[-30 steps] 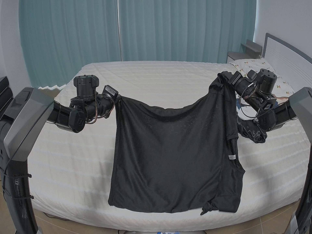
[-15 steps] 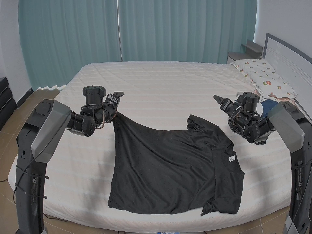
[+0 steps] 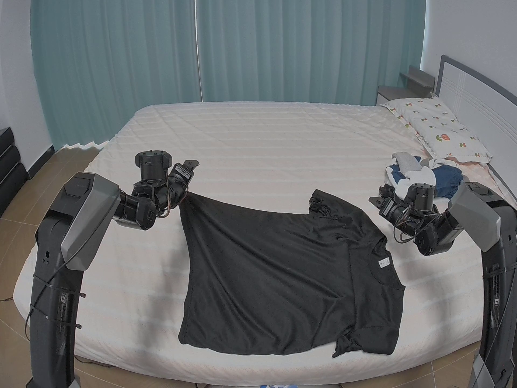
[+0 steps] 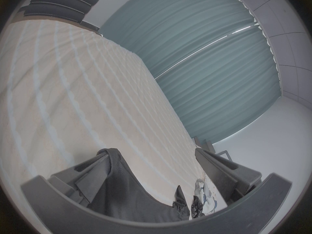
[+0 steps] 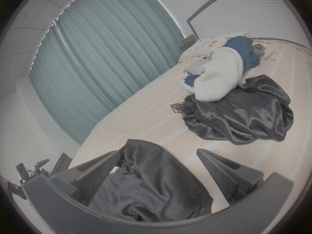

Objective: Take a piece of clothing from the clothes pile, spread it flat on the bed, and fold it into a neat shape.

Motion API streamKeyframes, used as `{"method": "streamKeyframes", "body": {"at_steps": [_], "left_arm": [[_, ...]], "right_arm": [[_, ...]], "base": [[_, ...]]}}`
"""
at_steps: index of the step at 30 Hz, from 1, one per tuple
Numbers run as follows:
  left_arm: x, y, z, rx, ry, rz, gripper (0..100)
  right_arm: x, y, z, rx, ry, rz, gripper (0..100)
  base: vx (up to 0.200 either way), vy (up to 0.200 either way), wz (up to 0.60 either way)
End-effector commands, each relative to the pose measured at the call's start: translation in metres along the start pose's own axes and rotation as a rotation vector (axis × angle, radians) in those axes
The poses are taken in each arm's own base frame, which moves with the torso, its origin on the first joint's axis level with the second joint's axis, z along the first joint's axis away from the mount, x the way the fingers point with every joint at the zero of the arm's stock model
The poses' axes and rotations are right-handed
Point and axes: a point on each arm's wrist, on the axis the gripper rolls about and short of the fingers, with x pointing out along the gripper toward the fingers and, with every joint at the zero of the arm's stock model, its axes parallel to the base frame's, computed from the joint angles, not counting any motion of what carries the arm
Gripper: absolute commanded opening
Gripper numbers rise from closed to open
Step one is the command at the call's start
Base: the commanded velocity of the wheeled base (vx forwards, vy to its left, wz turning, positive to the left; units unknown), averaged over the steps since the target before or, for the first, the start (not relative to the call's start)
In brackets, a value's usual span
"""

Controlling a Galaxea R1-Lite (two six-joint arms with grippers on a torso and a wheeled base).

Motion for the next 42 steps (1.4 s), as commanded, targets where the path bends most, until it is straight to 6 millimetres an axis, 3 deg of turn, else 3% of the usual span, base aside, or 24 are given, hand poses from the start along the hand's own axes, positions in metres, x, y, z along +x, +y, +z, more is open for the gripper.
{"method": "streamKeyframes", "body": {"at_steps": [1,13,24,27,32,33,35,36,42], "left_arm": [[-0.002,-0.009,0.012,0.002,-0.013,-0.019,100],[-0.015,-0.019,0.024,-0.036,0.351,0.160,100],[-0.016,-0.013,0.037,-0.150,0.378,0.131,100],[-0.032,-0.004,0.046,-0.175,0.401,0.171,100],[-0.056,0.005,0.042,-0.150,0.459,0.181,100],[-0.072,0.012,0.036,-0.144,0.474,0.195,100],[-0.079,0.016,0.033,-0.145,0.476,0.197,100],[-0.093,0.026,0.023,-0.145,0.466,0.184,100],[-0.116,0.053,0.001,-0.207,0.409,0.126,100]], "right_arm": [[-0.005,-0.007,-0.008,0.005,0.035,-0.015,100],[-0.013,-0.015,-0.020,0.011,0.096,-0.025,100],[-0.024,-0.014,-0.014,0.013,0.104,-0.017,100],[-0.037,-0.017,-0.007,0.022,0.115,-0.018,100],[-0.050,-0.025,-0.010,0.036,0.170,-0.008,100],[-0.049,-0.029,-0.013,0.043,0.186,-0.013,100],[-0.048,-0.029,-0.014,0.044,0.188,-0.014,100],[-0.042,-0.034,-0.019,0.046,0.199,-0.019,100],[-0.024,-0.035,-0.026,0.045,0.226,-0.030,100]], "base": [[0.000,0.000,0.00],[0.000,0.000,0.00],[0.000,0.000,0.00],[0.000,0.000,0.00],[0.000,0.000,0.00],[0.000,0.000,0.00],[0.000,0.000,0.00],[0.000,0.000,0.00],[0.000,0.000,0.00]]}}
